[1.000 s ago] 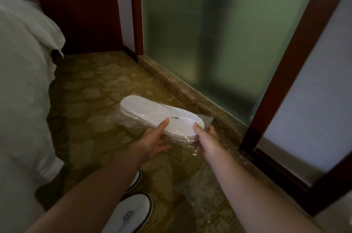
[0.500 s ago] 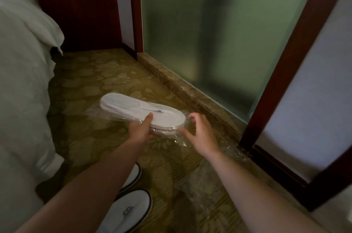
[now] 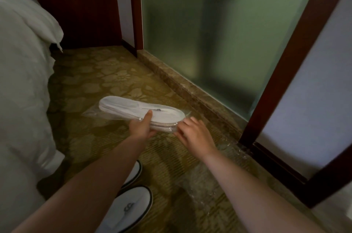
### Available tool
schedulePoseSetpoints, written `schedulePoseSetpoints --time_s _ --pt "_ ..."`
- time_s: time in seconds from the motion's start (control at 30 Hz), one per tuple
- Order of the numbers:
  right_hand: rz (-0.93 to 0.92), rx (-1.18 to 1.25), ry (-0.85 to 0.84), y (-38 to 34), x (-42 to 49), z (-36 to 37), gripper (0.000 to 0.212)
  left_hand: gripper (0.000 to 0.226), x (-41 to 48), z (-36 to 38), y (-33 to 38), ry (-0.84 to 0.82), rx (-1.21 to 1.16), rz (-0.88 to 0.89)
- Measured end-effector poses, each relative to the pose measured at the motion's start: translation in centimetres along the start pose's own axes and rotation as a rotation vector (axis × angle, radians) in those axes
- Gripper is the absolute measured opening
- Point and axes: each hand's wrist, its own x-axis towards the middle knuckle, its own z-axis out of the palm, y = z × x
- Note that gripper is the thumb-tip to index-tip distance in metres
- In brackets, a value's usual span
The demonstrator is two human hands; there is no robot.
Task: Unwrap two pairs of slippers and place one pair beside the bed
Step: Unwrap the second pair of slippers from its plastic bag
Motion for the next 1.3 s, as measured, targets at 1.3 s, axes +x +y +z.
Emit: schedulePoseSetpoints --time_s 1.3 --pt "0.88 0.636 -0.132 3.2 -0.1 1.7 0.024 0.059 2.7 -1.6 -0.9 -0.148 0.111 -0.065"
